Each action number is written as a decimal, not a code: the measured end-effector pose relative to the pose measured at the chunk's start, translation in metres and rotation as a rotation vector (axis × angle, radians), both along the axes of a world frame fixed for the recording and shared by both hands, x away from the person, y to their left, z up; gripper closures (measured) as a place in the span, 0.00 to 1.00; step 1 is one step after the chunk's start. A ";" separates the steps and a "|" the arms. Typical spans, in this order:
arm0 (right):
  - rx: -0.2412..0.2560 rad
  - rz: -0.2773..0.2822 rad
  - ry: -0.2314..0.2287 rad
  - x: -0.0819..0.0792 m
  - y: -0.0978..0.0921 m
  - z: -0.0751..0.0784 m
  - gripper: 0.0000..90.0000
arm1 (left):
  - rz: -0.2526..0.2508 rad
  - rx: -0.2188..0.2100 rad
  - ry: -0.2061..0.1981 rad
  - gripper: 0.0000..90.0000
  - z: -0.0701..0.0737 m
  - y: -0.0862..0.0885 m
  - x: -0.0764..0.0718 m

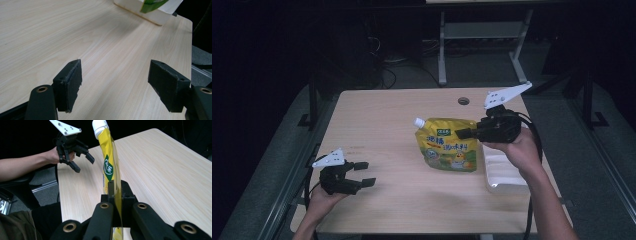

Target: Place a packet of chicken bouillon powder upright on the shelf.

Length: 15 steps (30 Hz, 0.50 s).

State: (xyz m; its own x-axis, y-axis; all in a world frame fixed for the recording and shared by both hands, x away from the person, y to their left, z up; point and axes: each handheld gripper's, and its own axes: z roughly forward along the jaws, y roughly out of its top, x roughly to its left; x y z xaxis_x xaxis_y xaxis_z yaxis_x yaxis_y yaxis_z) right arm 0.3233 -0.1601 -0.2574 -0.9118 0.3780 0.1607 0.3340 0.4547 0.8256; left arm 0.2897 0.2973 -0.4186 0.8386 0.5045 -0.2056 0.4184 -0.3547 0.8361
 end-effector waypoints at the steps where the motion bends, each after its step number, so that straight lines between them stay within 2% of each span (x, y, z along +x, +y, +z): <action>1: -0.001 -0.003 0.001 0.000 -0.002 0.001 1.00 | 0.000 -0.001 0.002 0.30 0.000 0.000 0.000; 7: 0.004 -0.012 -0.008 -0.001 -0.015 0.005 1.00 | -0.006 0.008 0.008 0.30 -0.002 0.000 0.001; 15: 0.001 -0.057 -0.021 -0.003 -0.037 0.012 1.00 | -0.002 0.006 0.009 0.30 -0.002 0.000 0.001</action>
